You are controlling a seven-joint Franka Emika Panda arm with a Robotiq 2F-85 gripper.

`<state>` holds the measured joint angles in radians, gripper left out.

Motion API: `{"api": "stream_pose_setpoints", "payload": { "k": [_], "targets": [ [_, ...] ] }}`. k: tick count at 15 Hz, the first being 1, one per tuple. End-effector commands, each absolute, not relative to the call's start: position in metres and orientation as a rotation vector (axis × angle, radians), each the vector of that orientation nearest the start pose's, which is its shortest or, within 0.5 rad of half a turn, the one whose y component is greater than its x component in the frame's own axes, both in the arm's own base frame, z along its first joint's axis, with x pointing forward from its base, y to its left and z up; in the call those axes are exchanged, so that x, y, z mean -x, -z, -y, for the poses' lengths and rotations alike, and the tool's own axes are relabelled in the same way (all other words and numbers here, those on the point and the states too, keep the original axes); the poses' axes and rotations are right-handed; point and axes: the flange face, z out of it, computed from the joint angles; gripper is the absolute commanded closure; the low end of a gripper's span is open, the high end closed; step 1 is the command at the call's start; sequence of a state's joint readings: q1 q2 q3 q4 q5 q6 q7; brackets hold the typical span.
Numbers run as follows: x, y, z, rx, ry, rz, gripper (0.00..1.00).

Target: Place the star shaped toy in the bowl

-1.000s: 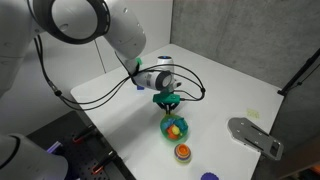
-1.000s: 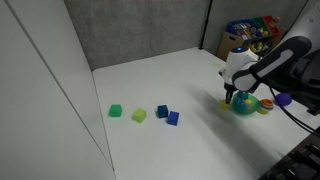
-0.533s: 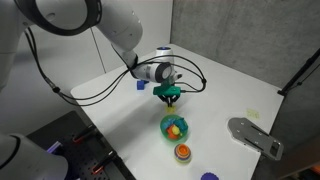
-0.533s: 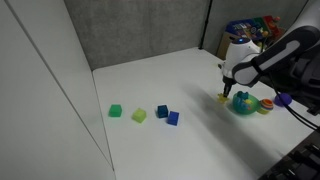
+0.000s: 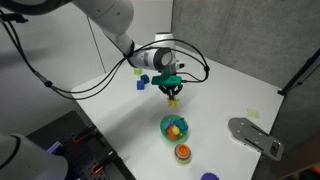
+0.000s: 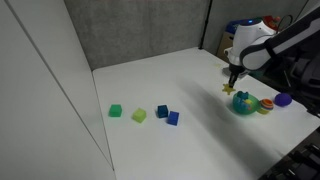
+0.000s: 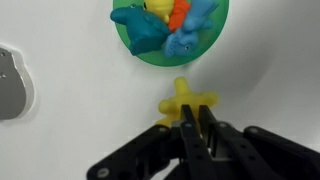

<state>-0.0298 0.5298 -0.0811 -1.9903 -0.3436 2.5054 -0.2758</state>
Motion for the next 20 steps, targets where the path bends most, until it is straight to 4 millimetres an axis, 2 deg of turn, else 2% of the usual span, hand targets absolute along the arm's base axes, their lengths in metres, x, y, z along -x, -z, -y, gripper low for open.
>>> {"api": "stream_pose_setpoints", "payload": {
  "k": [1,3,7,10,15,16,18,20],
  "targets": [
    [-0.585,-0.222,0.084,3.348,-0.135,0.639,0.95],
    [-0.575,-0.228,0.101,3.376,-0.162,0.575,0.95],
    [-0.551,-0.219,0.128,3.416,-0.285,0.494,0.95],
    [-0.533,-0.204,0.134,3.417,-0.384,0.494,0.95],
    [-0.511,-0.18,0.134,3.422,-0.495,0.522,0.93],
    [-0.509,-0.178,0.134,3.424,-0.506,0.527,0.63],
    [-0.506,-0.177,0.134,3.429,-0.517,0.527,0.61],
    [-0.505,-0.176,0.134,3.432,-0.522,0.527,0.46]
  ]
}}
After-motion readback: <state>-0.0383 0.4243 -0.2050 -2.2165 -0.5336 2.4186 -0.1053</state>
